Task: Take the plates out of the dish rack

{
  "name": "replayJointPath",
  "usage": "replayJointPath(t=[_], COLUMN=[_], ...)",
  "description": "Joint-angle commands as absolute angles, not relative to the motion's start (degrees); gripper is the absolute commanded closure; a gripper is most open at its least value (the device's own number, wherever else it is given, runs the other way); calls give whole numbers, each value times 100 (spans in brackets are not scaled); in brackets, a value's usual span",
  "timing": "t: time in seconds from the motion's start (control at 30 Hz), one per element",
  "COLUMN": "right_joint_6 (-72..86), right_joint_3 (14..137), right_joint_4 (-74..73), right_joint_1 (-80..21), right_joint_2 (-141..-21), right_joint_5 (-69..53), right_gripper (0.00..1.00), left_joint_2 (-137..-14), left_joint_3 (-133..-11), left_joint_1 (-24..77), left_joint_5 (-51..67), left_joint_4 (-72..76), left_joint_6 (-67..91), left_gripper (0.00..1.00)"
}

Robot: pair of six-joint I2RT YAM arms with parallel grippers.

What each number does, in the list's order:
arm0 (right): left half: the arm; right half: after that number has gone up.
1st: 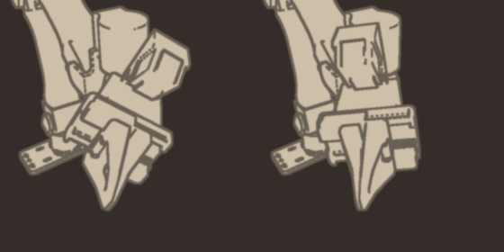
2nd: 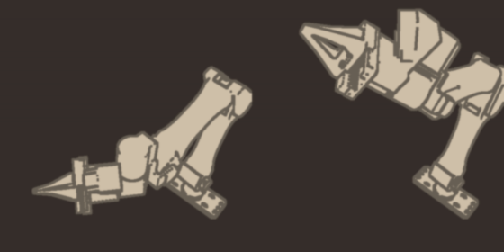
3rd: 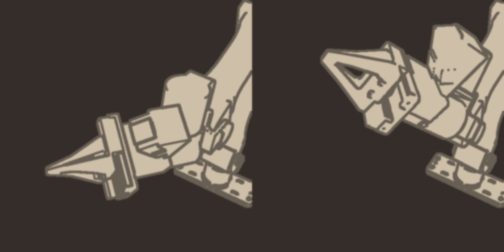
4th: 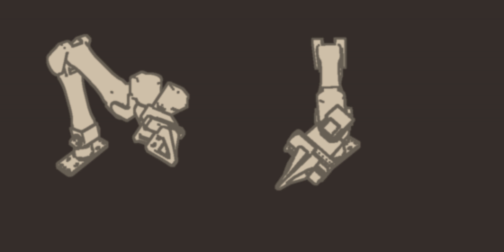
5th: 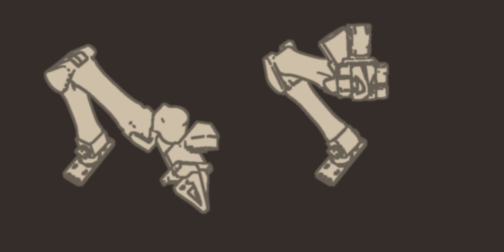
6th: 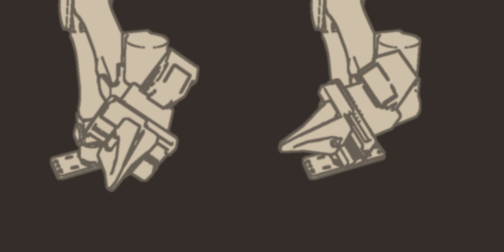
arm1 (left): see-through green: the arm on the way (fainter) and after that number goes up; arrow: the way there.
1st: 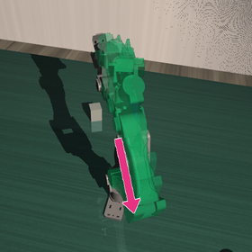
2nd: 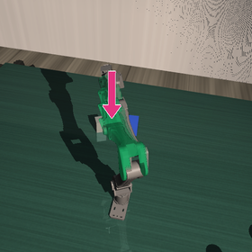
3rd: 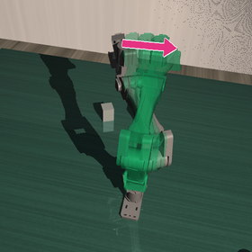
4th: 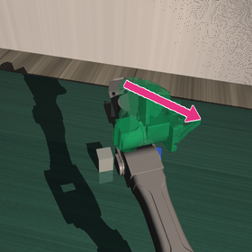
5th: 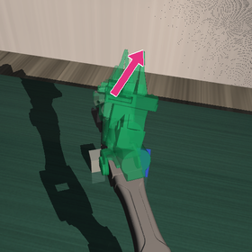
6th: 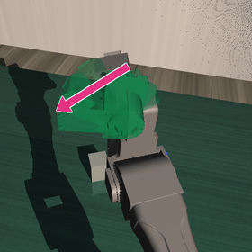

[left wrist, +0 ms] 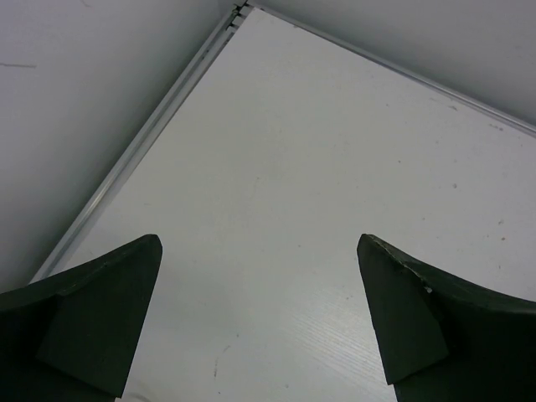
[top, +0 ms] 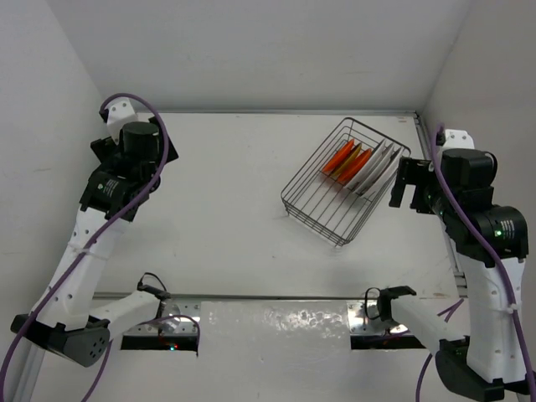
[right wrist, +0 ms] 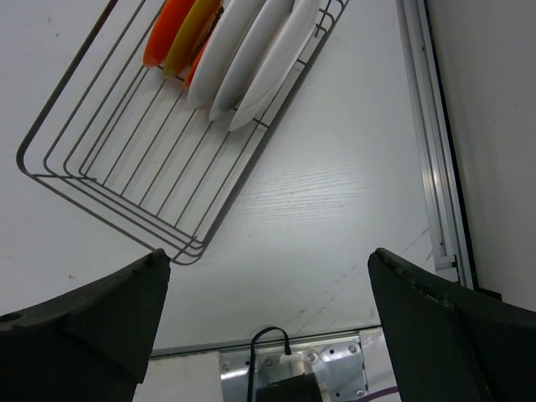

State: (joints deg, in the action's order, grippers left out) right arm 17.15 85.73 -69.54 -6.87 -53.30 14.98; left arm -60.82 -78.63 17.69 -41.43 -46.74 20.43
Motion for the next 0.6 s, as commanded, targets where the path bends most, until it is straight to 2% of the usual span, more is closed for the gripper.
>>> replayJointPath(t=[0.0,0.17,0.3,0.43,0.57], right_joint_6=[1854,1846,2065,2661,3426], right_joint_3=[8552,8640,8455,8937,9902], right_joint_4=[-6803,-6794,-6189,-6222,-6582], right_joint_1=[-686,-686,-694,-686,-694], right_joint_2=[-5308,-5458,-5563,-6789,-8031], right_joint_5=[1538,1468,1161,1510,2722], right_gripper=[1,1,1,1,2], left_joint_2=[-6126,-6152,-6170,-6240,-6310], left_joint_3=[-7910,-7954,-7963,-7919,-7849], left_joint_1=[1811,1811,1810,1811,1811], left_joint_5=[-4306,-4377,-4325,-4044,-3701], left_joint_4=[-4579,-4597,-4588,-4579,-4588], left_joint_6=[2021,2048,2039,2004,2030], left_gripper=[0,0,0,0,0])
